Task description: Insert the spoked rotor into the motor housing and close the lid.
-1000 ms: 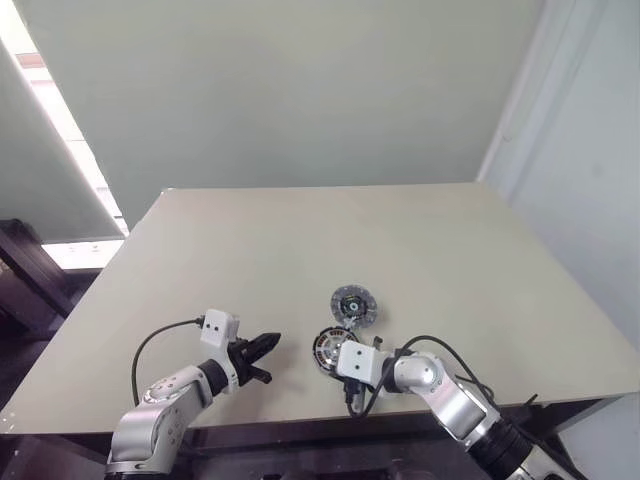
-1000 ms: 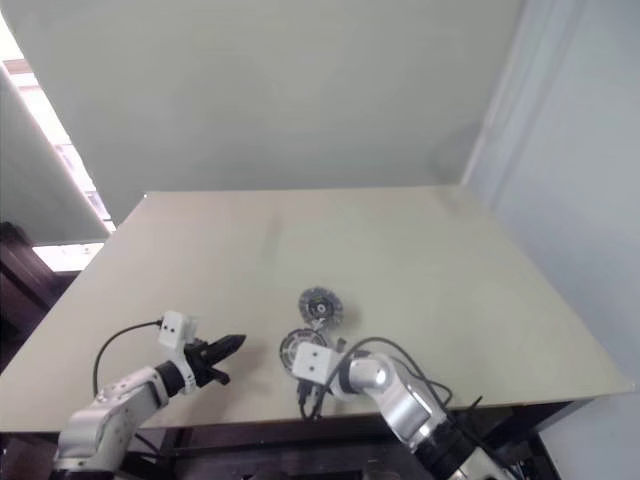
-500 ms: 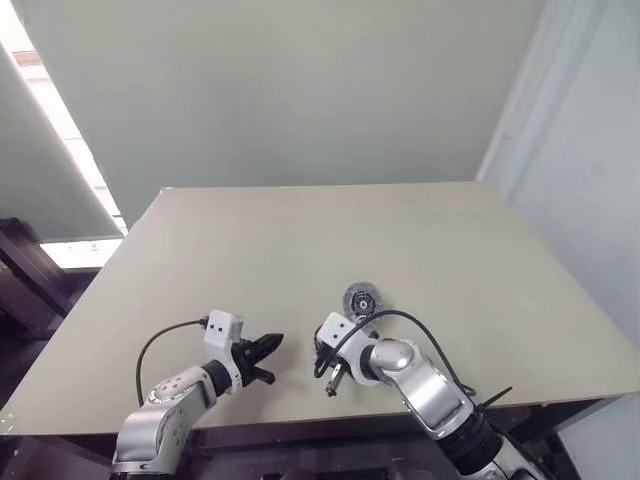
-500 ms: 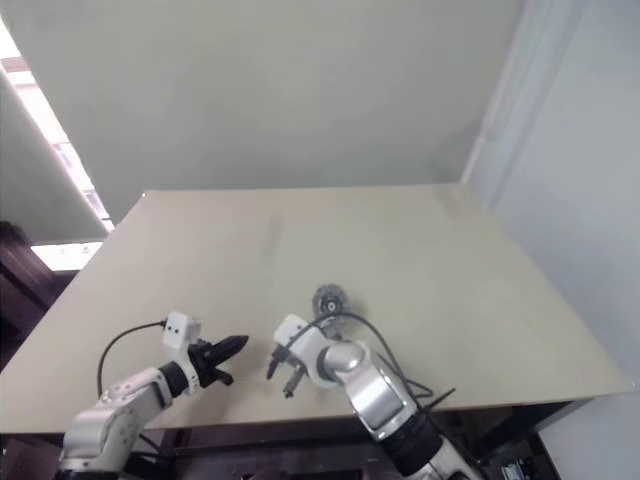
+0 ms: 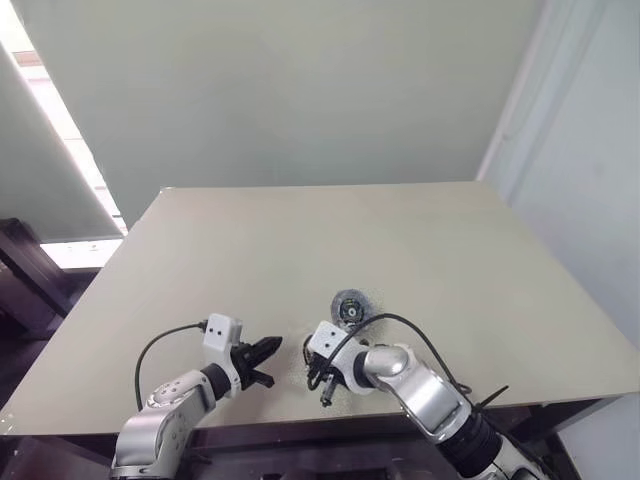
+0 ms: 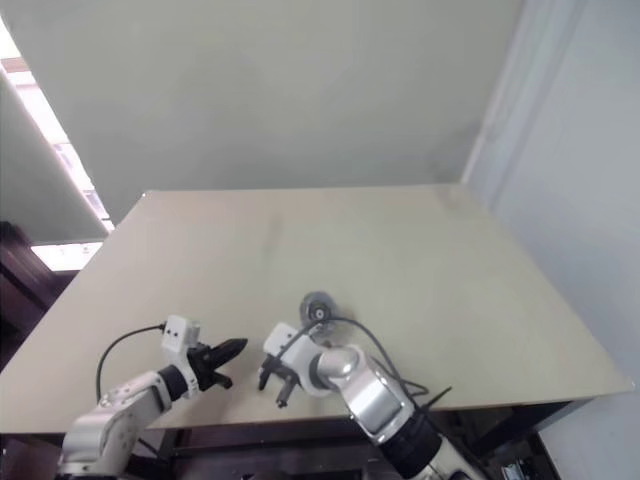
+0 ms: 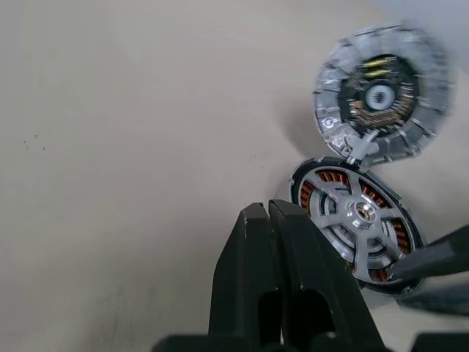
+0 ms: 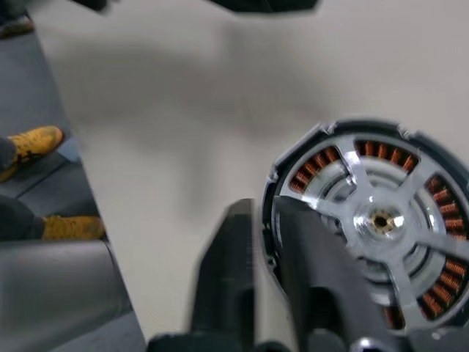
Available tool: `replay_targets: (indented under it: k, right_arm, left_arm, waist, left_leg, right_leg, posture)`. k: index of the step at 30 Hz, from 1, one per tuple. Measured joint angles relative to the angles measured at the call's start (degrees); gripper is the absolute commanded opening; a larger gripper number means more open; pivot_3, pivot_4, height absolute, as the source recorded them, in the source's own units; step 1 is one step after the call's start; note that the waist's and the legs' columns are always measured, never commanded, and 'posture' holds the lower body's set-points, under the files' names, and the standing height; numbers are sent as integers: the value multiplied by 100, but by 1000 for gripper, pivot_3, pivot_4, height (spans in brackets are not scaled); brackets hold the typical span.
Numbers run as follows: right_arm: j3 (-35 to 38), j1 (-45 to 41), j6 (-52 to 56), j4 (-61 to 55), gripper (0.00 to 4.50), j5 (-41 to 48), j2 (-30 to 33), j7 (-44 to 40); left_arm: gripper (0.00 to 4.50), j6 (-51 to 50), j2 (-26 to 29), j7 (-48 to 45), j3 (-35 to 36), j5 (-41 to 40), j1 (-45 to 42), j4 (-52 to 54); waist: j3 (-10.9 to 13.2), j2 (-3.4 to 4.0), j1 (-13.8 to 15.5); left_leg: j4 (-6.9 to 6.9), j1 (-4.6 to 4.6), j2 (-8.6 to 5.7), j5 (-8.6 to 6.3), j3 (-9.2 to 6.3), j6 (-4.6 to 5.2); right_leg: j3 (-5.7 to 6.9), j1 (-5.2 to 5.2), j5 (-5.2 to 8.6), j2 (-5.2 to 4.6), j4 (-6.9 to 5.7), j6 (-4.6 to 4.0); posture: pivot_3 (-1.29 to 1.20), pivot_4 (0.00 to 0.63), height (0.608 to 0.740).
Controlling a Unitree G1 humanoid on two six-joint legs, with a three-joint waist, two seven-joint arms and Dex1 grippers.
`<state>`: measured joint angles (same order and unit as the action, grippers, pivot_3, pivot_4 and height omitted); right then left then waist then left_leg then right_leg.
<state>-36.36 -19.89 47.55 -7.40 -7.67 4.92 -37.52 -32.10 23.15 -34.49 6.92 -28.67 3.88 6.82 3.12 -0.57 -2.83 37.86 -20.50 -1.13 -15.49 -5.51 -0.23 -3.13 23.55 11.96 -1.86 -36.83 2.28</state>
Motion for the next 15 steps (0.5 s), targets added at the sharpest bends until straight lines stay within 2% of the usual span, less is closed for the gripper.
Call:
replay_targets:
  k: [9,12,15]
  right_arm:
    - [-31,-122,-16,-123,4474,207,139,-13]
    - [-38,-165,-297,-173,4474,186,369,2]
    - [-118,-292,-856,-318,4474,72,962,-201]
  left_arm:
    - [0,34,0,-12,-3,79,-57,0]
    - [0,34,0,-28,-7,96,-95,-1]
    - [0,40,5,-63,-9,110,-129,-12]
  waist:
    - [0,0,1]
    - [0,0,2]
    - [0,0,2]
  left_leg:
    - [2,2,0,0,-1,0]
    - [2,0,-1,0,-1,0]
    - [4,0,-3,0,0,0]
  right_leg:
    - [2,-2,1,0,0,-2]
    - [2,-2,1,-1,1,-1]
    - [2,-6,1,-3,5,-1]
  posture:
    - [0,0,740]
    - [0,0,740]
    - [0,0,740]
